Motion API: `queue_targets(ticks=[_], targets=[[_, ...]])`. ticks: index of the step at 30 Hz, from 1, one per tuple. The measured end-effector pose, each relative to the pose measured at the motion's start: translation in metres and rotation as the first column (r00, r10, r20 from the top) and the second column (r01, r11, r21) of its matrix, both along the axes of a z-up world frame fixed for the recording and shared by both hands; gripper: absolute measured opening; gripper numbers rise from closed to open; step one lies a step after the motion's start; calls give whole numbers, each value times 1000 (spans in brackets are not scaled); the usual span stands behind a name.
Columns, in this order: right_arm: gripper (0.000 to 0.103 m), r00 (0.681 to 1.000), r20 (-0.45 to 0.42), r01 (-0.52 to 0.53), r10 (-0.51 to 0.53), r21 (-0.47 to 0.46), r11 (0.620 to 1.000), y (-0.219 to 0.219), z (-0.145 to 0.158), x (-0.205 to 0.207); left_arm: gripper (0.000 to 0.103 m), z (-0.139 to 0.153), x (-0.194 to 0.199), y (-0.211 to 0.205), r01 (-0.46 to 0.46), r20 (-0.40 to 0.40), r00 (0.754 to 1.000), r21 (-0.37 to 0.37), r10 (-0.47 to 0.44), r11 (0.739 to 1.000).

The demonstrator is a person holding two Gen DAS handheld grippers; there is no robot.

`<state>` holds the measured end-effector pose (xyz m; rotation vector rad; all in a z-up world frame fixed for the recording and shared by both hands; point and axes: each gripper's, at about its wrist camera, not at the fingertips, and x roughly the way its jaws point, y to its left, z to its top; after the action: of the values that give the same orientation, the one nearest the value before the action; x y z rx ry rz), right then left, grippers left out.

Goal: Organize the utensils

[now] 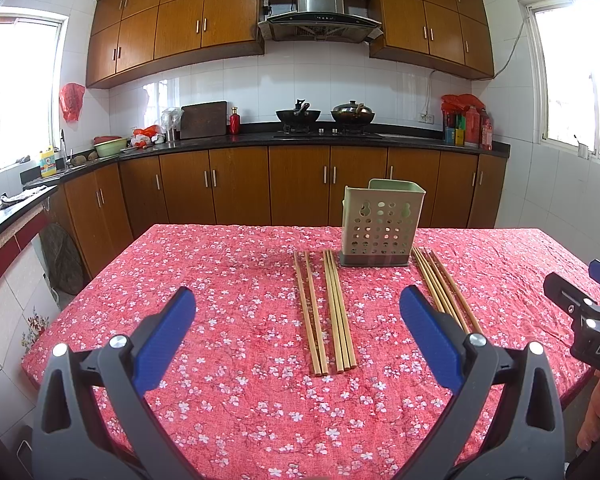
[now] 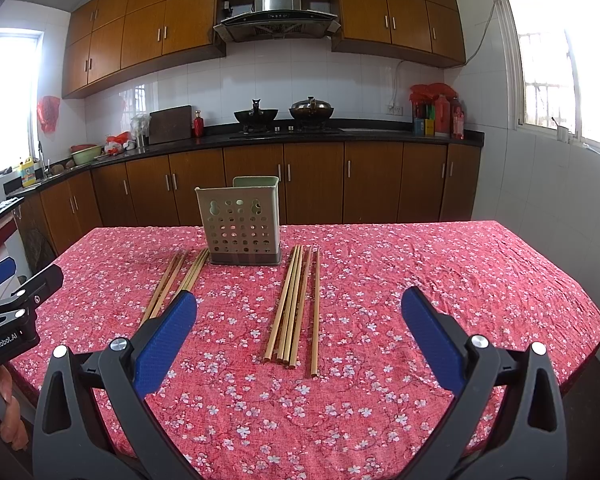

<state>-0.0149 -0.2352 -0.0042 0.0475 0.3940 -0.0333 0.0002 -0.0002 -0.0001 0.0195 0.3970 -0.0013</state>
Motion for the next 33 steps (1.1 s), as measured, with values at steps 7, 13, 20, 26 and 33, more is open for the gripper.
queue_targets(ticks=[7,13,20,26,33], targets=[[101,1000,-2,-2,2,0,1000,0,-1,1,99,0,0,0,2,1,1000,1,-2,1000],[101,1000,-2,-1,1,2,1000,0,-1,0,99,0,0,0,0,0,1000,0,0,1000],[101,1000,-2,-1,1,1,1000,0,-1,1,99,0,0,0,2,0,1000,2,-2,1000],[101,1000,-3,-1,1,3,1000,0,-1,1,99,0,0,0,2,0,1000,1,-2,1000],[101,1000,-3,-1,1,2,1000,0,-1,1,99,0,0,0,2,-1,1000,0,-2,1000]])
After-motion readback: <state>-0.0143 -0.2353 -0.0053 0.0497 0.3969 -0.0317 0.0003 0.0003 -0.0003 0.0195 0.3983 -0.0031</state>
